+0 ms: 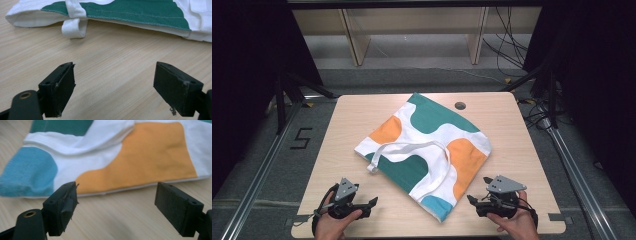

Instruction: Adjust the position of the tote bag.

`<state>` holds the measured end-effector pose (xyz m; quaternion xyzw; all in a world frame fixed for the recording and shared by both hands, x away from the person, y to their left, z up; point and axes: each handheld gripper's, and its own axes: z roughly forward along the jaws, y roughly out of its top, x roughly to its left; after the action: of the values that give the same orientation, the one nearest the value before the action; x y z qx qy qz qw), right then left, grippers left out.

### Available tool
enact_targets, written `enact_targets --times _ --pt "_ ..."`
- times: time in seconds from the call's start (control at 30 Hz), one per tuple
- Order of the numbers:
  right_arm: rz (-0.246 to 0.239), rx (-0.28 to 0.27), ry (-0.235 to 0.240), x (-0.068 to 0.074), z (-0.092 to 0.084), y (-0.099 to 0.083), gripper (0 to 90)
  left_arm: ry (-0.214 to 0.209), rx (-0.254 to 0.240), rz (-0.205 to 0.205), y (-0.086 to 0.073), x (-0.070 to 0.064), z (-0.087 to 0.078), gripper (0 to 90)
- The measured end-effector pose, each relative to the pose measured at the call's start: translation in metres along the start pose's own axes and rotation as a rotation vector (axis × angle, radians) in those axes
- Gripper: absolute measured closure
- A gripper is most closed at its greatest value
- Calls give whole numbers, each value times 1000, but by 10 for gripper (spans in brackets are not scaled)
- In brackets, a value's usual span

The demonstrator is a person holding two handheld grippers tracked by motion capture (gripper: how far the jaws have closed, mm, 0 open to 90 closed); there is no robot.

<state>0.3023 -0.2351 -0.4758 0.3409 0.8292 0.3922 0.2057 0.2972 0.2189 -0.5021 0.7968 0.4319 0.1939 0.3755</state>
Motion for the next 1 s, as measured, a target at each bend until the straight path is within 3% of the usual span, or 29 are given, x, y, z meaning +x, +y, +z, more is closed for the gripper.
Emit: enact_targets --times 0.07,0.27,0.33,0.4,0.47,0.5,0.6,0.63,0.67,0.7,0.73,0.87,0.9,1.0 --pt "-22 -7 17 7 3 5 190 7 -8 -28 0 -1 1 164" --pt "-67 2 67 29 14 16 196 2 -6 -25 0 -1 1 164" --pt "-84 1 77 31 15 18 198 9 -7 -4 0 0 1 164" --pt "-96 2 108 41 20 23 206 0 24 20 0 2 0 163" --pt "-93 11 118 44 21 25 209 0 11 5 0 1 0 161" --pt "-117 13 130 51 25 27 228 4 1 3 0 0 1 161" --pt "-135 15 150 61 29 31 249 2 11 10 0 1 0 161" --pt "-147 16 158 65 30 32 256 5 -8 -27 0 -1 2 161" --pt "-170 11 171 68 32 34 269 -2 17 2 0 1 0 161" --pt "-160 22 179 72 33 35 277 -5 22 8 0 1 0 161" --pt "-169 24 184 76 35 36 277 -1 24 26 0 2 -1 161" --pt "-194 47 195 86 43 37 292 5 4 9 0 0 1 161" --pt "-235 59 195 90 49 37 299 -2 15 17 0 1 0 161" --pt "-256 74 178 95 53 38 331 -2 -3 2 0 0 1 159"
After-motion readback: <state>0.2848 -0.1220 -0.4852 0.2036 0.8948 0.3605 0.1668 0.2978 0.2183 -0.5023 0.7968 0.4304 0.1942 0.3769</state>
